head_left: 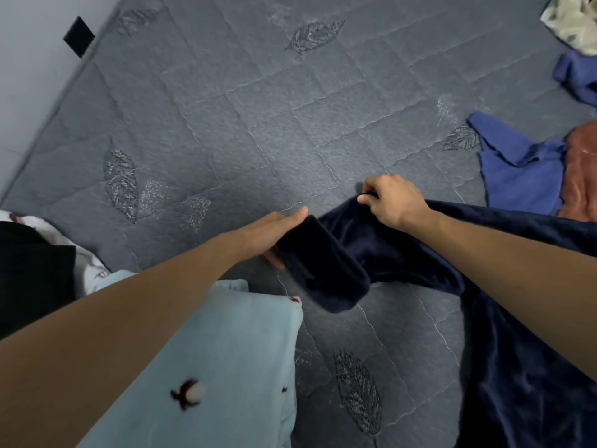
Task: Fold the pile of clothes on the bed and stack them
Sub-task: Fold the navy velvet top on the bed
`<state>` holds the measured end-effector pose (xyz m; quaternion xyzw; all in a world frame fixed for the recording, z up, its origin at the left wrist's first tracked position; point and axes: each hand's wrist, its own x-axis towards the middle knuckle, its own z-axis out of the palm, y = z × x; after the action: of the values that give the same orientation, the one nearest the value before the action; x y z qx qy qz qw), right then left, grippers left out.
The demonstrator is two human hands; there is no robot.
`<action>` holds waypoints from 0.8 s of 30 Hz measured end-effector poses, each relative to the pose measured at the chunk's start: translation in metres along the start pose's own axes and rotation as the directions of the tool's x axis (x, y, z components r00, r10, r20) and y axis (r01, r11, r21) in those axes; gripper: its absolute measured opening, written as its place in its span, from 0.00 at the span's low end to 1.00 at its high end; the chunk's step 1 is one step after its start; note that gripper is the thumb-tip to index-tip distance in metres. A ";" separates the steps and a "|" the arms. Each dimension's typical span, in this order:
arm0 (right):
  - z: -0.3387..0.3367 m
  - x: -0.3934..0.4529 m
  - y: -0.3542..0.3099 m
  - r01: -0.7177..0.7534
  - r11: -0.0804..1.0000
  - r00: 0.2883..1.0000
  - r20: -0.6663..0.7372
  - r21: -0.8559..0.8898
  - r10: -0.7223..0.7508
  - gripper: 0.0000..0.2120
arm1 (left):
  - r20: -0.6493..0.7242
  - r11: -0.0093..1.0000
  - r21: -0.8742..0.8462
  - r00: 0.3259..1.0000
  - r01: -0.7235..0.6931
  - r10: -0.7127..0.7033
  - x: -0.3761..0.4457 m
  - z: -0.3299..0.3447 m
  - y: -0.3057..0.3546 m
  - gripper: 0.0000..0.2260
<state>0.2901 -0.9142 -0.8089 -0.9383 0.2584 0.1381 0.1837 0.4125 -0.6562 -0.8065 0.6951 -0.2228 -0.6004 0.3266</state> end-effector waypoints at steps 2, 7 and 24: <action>-0.001 0.002 -0.002 -0.015 1.000 1.000 -0.008 -0.001 0.015 0.07 | -0.028 0.999 -0.039 0.999 -0.021 0.020 -0.001 -0.006 -0.002 0.32; 0.001 0.004 -0.004 -0.033 0.999 0.998 -0.050 -0.014 0.032 0.05 | -0.146 0.989 0.066 0.979 -0.136 0.144 0.004 -0.026 -0.011 0.07; 0.112 -0.068 -0.130 0.273 0.962 0.936 -0.231 0.004 -0.265 0.28 | -0.608 0.979 0.157 0.794 0.127 -0.006 -0.009 -0.069 -0.051 0.06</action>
<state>0.2853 -0.7343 -0.8498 -0.9710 0.1495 -0.0016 0.1868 0.4745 -0.6020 -0.8324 0.8854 -0.1383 -0.3345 0.2915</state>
